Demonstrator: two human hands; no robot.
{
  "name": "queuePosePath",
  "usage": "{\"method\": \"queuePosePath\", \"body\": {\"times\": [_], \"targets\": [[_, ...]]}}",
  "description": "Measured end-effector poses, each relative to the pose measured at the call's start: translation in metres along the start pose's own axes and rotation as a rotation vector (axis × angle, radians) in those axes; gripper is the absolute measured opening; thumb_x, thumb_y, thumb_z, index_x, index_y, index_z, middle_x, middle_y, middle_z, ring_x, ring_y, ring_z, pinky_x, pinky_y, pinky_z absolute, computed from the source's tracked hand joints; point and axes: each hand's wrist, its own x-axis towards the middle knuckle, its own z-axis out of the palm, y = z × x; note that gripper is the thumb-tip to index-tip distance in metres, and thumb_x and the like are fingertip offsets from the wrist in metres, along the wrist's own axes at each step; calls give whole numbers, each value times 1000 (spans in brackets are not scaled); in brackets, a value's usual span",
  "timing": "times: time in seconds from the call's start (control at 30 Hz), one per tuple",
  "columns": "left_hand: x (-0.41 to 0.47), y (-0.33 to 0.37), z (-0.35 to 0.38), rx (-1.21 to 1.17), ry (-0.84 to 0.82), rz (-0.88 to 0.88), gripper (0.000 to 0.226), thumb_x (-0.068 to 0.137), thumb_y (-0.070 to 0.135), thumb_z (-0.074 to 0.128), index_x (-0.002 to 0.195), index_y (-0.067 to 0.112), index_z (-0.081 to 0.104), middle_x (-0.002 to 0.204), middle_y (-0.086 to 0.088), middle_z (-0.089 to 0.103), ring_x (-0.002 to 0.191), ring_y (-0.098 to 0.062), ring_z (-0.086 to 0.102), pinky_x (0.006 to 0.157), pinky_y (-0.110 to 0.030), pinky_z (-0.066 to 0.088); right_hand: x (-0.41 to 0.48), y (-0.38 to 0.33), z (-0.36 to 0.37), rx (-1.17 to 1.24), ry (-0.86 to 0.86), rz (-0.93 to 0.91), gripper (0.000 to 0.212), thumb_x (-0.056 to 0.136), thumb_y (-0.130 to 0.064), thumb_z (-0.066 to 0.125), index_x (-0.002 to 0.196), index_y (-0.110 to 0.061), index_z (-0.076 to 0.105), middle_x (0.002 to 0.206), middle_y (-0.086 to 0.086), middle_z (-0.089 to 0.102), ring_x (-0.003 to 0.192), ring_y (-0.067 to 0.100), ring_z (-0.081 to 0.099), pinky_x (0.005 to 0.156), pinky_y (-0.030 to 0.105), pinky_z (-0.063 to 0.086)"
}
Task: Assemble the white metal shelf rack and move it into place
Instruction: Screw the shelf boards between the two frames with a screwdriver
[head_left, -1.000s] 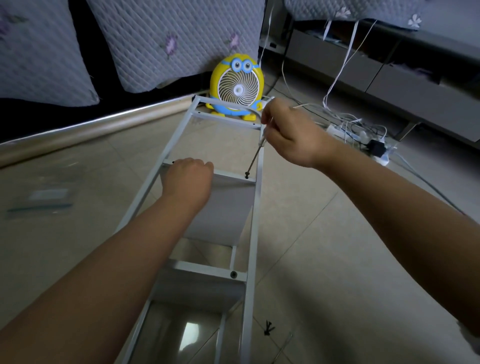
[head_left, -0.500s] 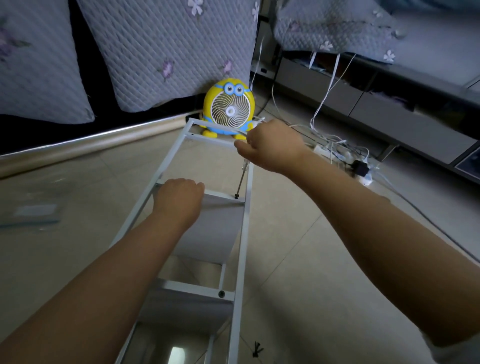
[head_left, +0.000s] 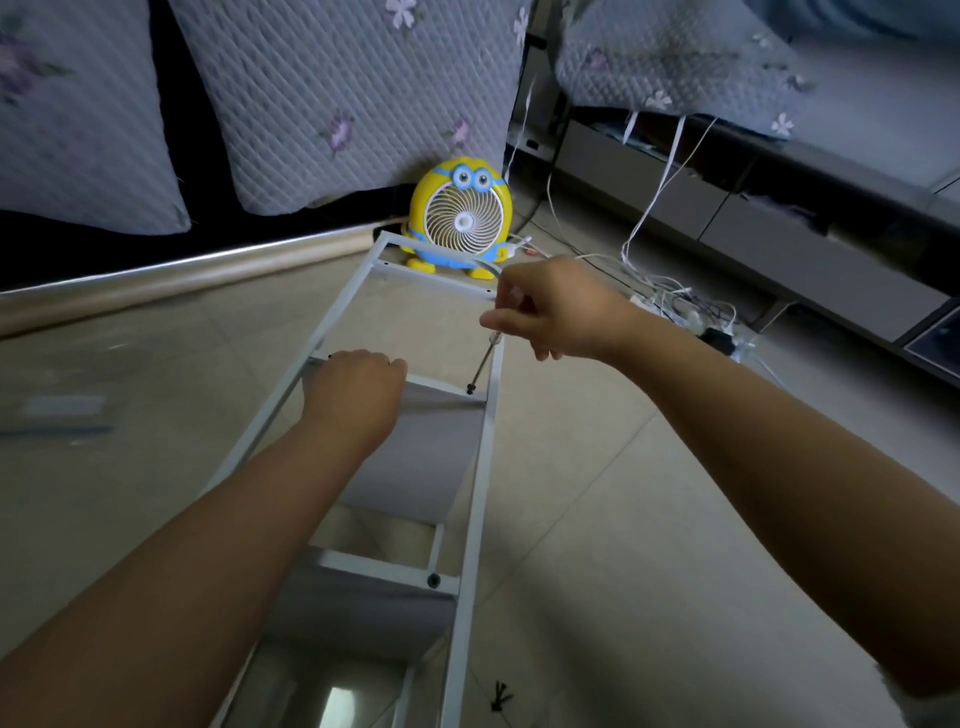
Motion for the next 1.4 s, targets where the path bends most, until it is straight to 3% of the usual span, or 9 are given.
{"method": "queuePosePath", "body": {"times": [0.17,0.4,0.5,0.7,0.83,0.97,1.13,1.27,1.4], "targets": [[-1,1,6,-10,28,-30,31,88,7,44,116,16,54,104,-3,61,97,-22,58,76,-29,44,5,-11,24,-148,239,35,36,90,-39,54,77,-6,61,74,15,61,79,29,56,65,34,37],[-4,-1,5,-59,88,24,22,64,0,71,84,7,66,72,-10,64,64,-28,62,54,-29,45,5,7,29,34,326,290,20,88,-31,55,75,-16,59,83,13,62,89,28,59,65,27,37],[-6,-1,1,-12,121,22,23,76,6,63,98,10,61,88,-7,65,80,-26,63,61,-29,44,2,12,24,118,257,175,29,85,-17,62,113,-10,58,90,5,62,76,18,54,70,23,40],[-1,-5,12,-52,71,-23,34,89,10,39,120,17,51,110,-3,60,101,-24,57,83,-32,46,-3,1,4,-47,51,-64,20,80,3,55,100,6,58,90,8,55,77,12,46,60,13,30],[0,-7,13,-97,93,-18,37,88,7,40,122,10,54,113,-10,61,103,-30,57,86,-35,46,1,-4,-8,-82,-117,-49,25,81,9,44,100,2,58,79,2,60,48,-6,55,54,9,42],[-2,-4,12,-95,56,-21,38,88,5,39,123,9,53,115,-11,60,105,-30,56,86,-36,44,6,-7,-10,-216,-157,-62,11,91,-8,47,83,-6,55,70,10,68,53,14,63,58,4,39],[-2,-2,11,-52,37,-45,34,89,8,38,121,14,50,113,-5,59,103,-25,56,83,-35,47,12,-18,-12,-420,-148,5,44,96,-32,44,66,-2,52,49,4,58,50,18,56,70,27,52],[-3,0,9,-40,20,-35,31,89,9,38,116,17,50,108,-2,58,100,-21,57,80,-33,48,12,-16,-7,-538,-117,7,41,95,-39,44,107,-2,58,111,13,59,105,28,53,73,27,36],[-6,2,3,-30,40,-21,28,90,8,36,113,17,49,107,-1,58,98,-19,57,78,-28,44,6,-4,-9,-383,-183,-93,30,91,-22,53,115,-4,53,118,11,56,108,24,50,80,24,33]]}}
